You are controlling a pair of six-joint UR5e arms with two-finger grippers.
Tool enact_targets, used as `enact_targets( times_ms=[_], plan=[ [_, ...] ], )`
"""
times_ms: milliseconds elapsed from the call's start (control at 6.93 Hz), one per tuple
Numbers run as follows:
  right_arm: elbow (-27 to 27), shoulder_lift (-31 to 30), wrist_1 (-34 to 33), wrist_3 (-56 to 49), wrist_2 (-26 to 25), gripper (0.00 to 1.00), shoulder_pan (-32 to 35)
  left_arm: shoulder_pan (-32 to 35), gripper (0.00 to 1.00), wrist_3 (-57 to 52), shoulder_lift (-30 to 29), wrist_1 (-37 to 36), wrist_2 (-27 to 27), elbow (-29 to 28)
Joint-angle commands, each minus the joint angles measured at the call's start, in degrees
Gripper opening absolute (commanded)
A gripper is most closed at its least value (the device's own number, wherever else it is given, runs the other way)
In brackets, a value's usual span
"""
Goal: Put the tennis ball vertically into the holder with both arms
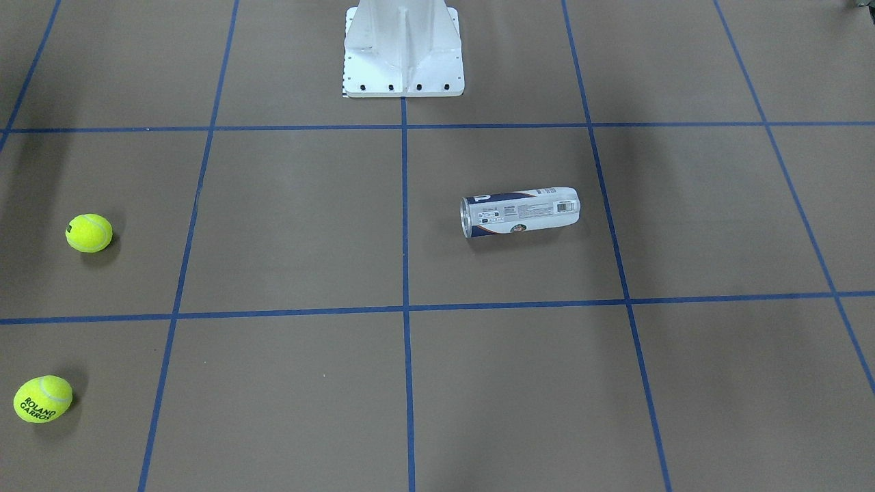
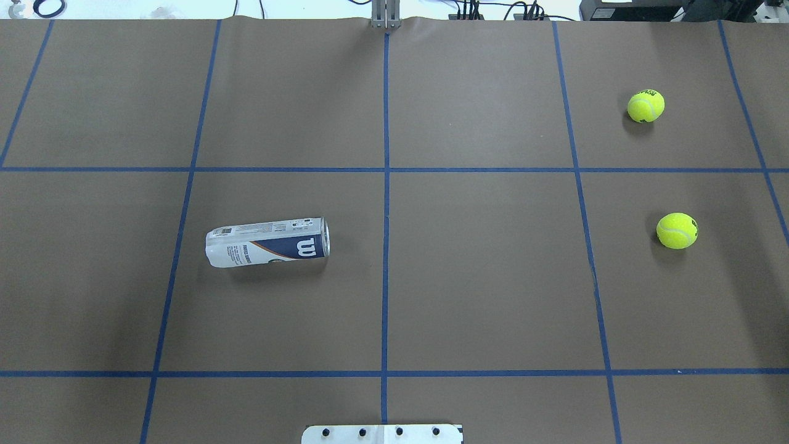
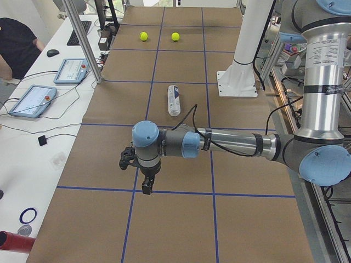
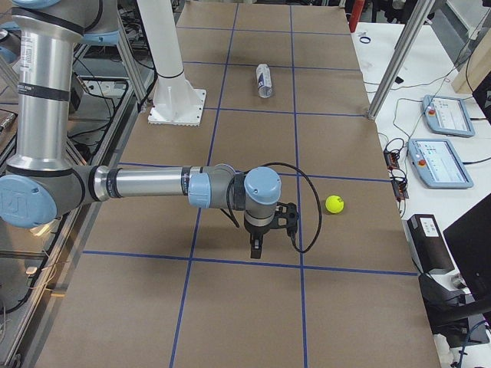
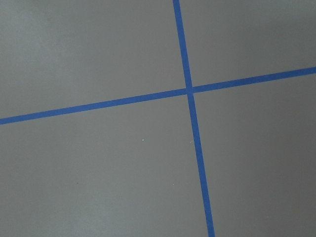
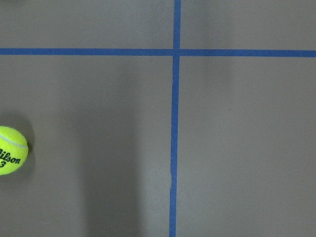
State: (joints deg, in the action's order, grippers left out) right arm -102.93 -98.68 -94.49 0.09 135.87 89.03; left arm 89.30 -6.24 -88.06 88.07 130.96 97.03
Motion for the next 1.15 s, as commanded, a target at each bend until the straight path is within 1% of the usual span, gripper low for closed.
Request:
enact_targets(
  times_ms=[0, 289, 433, 577, 722, 866, 1010],
  plan=[
    [-0.17, 0.24, 0.09, 0.0, 0.01, 0.99, 0.09, 0.0, 0.99, 0.0, 0.0, 0.08, 0.17, 0.0],
    [-0.43, 0.59, 0.1, 0.0, 0.0, 0.99, 0.1, 0.0, 1.0, 0.0, 0.08, 0.43, 0.69, 0.08],
    [-0.52, 0.77, 0.1, 0.0, 0.0, 0.99, 0.1, 0.0, 1.0, 0.0, -0.79, 0.52, 2.27, 2.26],
    [-1.3, 0.77, 0.1, 0.09, 0.0, 0.99, 0.1, -0.26, 1.0, 0.0, -0.97, 4.96, 2.45, 6.46],
    [-1.75, 0.86, 0.1, 0.17, 0.09, 0.99, 0.1, -0.79, 0.99, 0.44, -1.06, 9.88, 6.81, 7.72],
    [-1.92, 1.03, 0.18, 0.17, 0.18, 0.99, 0.1, -6.53, 0.99, 0.27, -4.97, 9.84, 7.02, 11.73],
    [-3.4, 1.04, 0.1, 0.17, 0.27, 0.99, 0.1, -12.07, 1.0, 0.09, -11.63, 9.75, 3.2, 12.12]
  ],
)
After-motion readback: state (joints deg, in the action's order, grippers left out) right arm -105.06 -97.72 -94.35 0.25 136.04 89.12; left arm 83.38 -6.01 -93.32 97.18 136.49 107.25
